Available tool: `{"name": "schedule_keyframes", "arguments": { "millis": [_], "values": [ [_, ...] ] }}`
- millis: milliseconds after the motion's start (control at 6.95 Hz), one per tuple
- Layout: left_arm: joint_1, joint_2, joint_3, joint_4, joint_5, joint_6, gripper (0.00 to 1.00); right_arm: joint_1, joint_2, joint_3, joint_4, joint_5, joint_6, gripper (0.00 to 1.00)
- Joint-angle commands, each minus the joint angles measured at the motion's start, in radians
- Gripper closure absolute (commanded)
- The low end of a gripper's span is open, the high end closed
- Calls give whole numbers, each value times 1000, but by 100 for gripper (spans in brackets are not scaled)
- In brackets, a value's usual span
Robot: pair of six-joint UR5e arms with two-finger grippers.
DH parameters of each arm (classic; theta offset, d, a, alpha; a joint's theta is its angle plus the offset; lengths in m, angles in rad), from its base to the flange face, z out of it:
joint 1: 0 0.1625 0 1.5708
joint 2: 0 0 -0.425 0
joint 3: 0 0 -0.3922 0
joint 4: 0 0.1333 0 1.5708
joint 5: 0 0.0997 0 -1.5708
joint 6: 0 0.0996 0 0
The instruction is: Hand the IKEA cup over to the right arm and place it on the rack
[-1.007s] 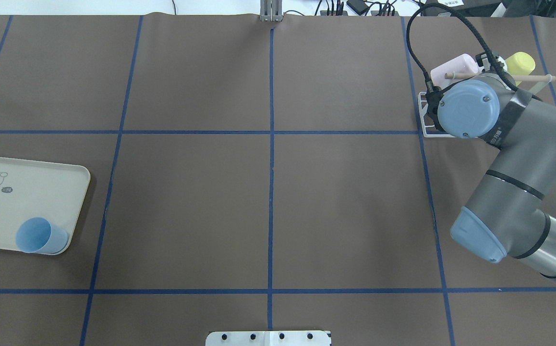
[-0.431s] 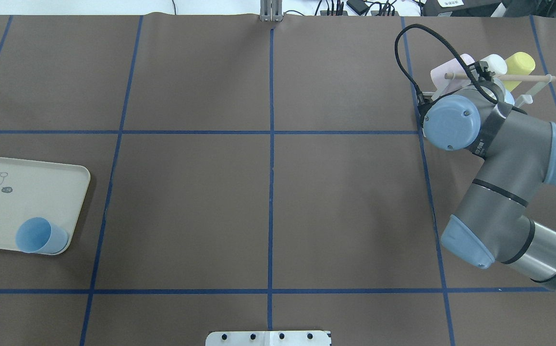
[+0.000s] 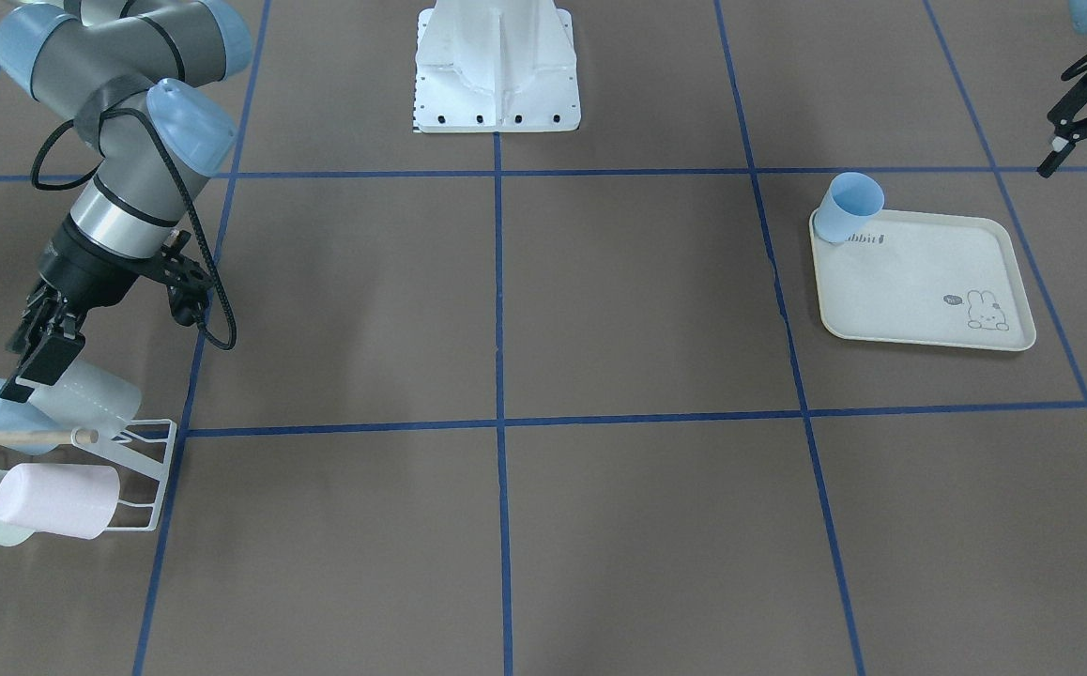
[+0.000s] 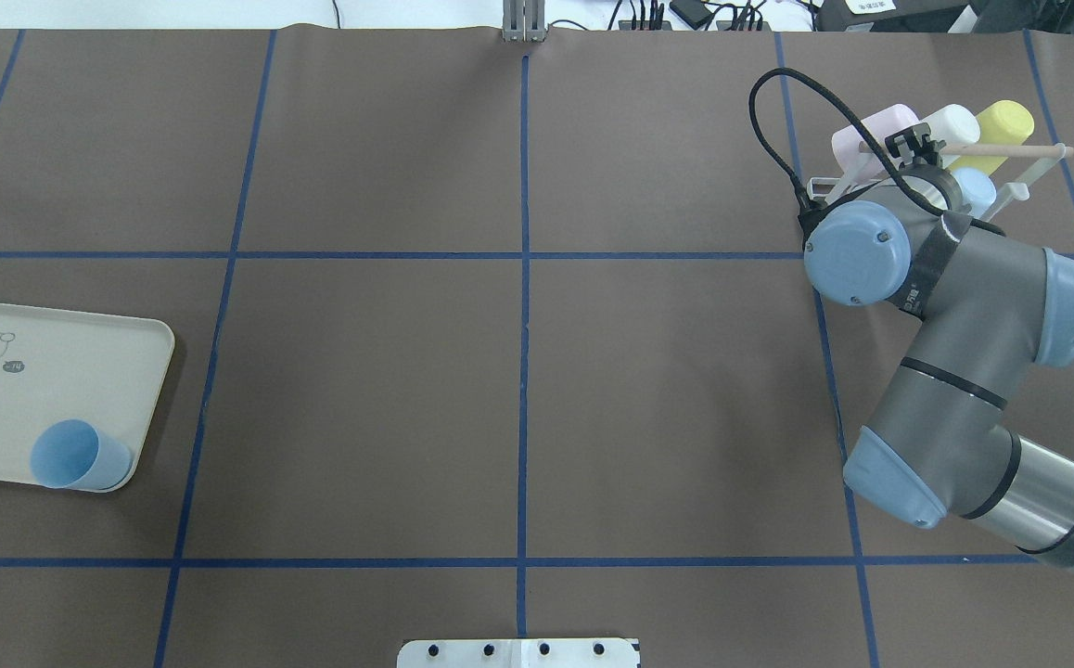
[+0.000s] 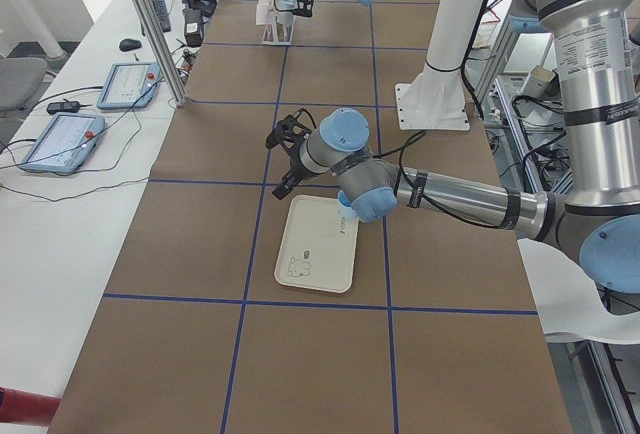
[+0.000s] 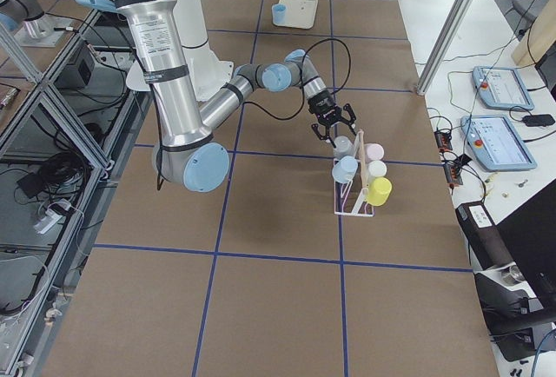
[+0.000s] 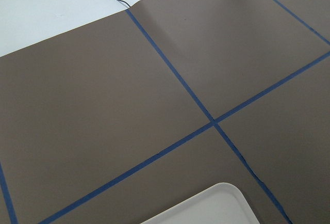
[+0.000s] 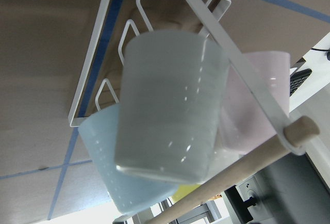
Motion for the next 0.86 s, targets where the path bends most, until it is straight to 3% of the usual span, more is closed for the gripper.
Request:
{"name": "schedule_keyframes", "arguments": {
  "millis": [0,288,431,575,719],
  "values": [
    [0,0,0,0,0,-3,0,-4,5,1,0,-8,2,1],
    [3,4,-4,-6,14,-22,0,1,92,11,0,7,84,1],
    [6,6,-2,-17,17,-36,0,1,97,60,0,77,177,1],
    [17,9,-2,-17,49,-44,0,7,97,151,0,204,234,1],
    [90,7,-2,-19,104,-114,0,10,98,213,0,296,357,1]
  ]
}}
